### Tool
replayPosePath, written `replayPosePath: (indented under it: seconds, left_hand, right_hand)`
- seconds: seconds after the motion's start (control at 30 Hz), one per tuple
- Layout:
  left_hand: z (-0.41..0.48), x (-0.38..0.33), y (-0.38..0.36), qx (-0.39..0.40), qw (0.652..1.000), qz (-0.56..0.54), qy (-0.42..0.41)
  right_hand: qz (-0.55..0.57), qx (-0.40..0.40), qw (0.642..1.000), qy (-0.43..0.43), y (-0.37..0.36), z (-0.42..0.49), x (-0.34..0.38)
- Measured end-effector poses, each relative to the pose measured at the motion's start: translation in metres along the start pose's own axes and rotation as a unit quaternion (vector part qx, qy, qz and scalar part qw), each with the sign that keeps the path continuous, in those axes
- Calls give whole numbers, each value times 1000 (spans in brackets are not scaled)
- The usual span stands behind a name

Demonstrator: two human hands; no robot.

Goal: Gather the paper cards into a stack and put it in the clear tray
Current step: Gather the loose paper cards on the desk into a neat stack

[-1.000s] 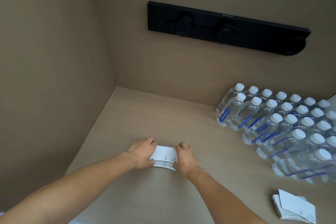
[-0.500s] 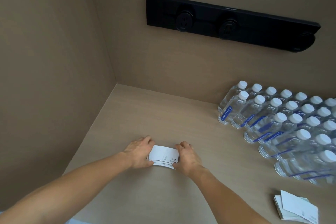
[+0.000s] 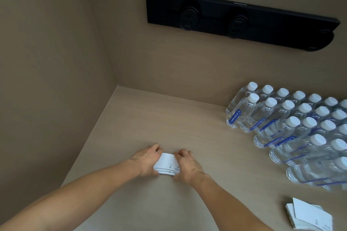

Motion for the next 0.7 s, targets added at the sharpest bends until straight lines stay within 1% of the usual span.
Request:
replayPosePath:
  seconds: [0.13,0.33,0.5,0.57,0.63,0.67,0.7]
  left_hand:
    - [3,1,-2,2,1000,-1,-7]
    - [5,4,-7,28,999,-41,1]
    - [6,3,-12,32,998,-58,10]
    - [4,6,-12,36,995,-91,17]
    - [0,17,-8,25,983,-169,66]
    - [-3,26,-5,11,970,-215,114]
    - [-7,38,-5,2,948,-266,173]
  right_hand:
    - [-2,2,1000,3,0,2,2]
    - [-20,3,1000,7,-1,7,3]
    - [-28,13,1000,-2,-5,8,3]
    - [-13,13,1000,-12,-3,7,0]
    - [62,-7,997,-47,1,4,-8]
    - [117,-30,990,-77,4,2,-13]
    - [170,-62,977,-112,9,-1,-19]
Point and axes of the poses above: each hand's wrist, its own z-axis towards the middle knuckle, its own y-axis out of the back of the hand, x = y × z, the point moved 9 cm from there along z, towards the middle knuckle, and after that the axes turned 15 degrees about z, right-handed, at the moved point
